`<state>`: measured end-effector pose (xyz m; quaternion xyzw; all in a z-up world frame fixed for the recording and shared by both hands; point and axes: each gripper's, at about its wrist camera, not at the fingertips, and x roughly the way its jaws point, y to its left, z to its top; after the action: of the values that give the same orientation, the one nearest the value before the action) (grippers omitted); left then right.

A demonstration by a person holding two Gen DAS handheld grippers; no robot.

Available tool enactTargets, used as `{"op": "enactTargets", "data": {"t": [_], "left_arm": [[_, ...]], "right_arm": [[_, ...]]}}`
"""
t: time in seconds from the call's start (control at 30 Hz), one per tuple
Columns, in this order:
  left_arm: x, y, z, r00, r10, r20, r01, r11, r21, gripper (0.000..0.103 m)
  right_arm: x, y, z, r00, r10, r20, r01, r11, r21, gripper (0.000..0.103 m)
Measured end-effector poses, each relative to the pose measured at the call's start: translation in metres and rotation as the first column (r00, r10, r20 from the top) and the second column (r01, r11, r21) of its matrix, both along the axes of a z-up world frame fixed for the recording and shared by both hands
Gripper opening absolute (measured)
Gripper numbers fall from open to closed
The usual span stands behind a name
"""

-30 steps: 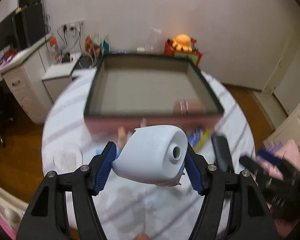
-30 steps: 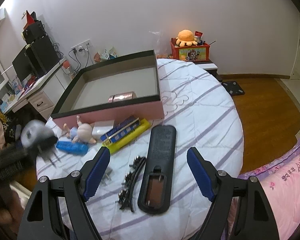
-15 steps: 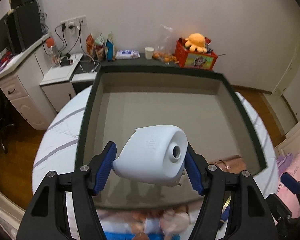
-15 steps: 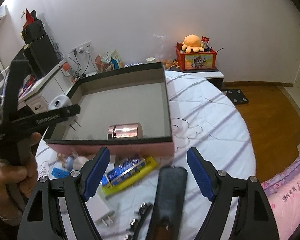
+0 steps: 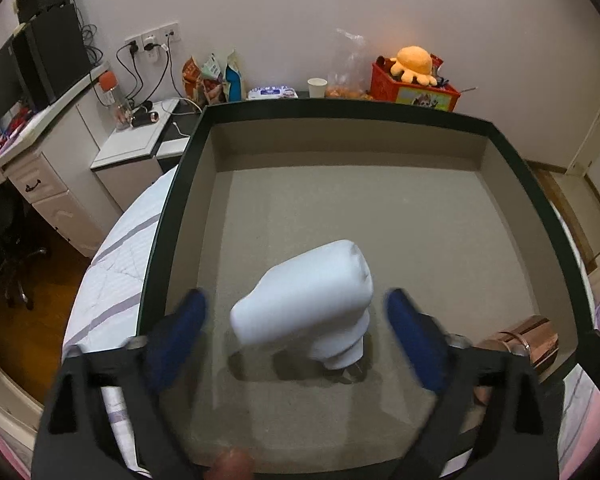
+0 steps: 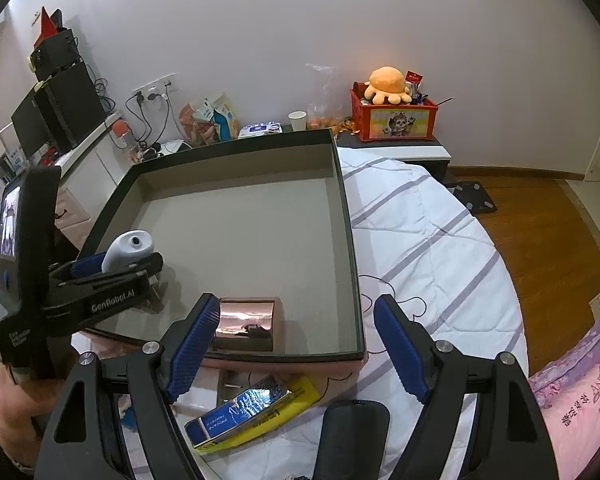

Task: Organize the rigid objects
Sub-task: 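Withdraw the left tool while the right tool moves toward the white charger, then close the right tool on the white charger plug and lift it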

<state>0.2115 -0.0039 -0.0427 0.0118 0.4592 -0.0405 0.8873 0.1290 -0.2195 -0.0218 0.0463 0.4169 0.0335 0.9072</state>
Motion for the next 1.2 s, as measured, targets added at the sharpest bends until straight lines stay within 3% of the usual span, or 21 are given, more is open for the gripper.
{"op": "enactTargets", "data": {"t": [0.1, 0.43, 0.8, 1.03, 1.2], "left_arm": [[-0.008, 0.0, 0.01, 1.0, 0.002, 0.03, -0.002, 1.0, 0.016, 0.103], [-0.089, 0.021, 0.054, 0.993, 0.019, 0.113, -0.018, 1.0, -0.007, 0.103], [-0.187, 0.052, 0.025, 0.995, 0.097, 0.023, -0.097, 0.995, -0.036, 0.103], [-0.207, 0.069, 0.023, 0.991, 0.133, 0.02, -0.132, 0.99, -0.044, 0.103], [-0.21, 0.073, 0.023, 0.991, 0.132, 0.023, -0.131, 0.99, -0.042, 0.103]], "right_arm": [[-0.004, 0.0, 0.003, 1.0, -0.004, 0.006, 0.004, 1.0, -0.004, 0.081], [-0.046, 0.005, 0.017, 0.999, 0.018, 0.033, -0.018, 1.0, -0.008, 0.081], [-0.102, 0.037, -0.02, 0.985, 0.16, -0.058, -0.161, 0.987, -0.01, 0.081], [-0.108, 0.072, -0.047, 0.953, 0.278, -0.121, -0.287, 0.955, -0.069, 0.081], [-0.099, 0.082, -0.075, 0.944, 0.283, -0.168, -0.305, 0.945, -0.12, 0.079]]}}
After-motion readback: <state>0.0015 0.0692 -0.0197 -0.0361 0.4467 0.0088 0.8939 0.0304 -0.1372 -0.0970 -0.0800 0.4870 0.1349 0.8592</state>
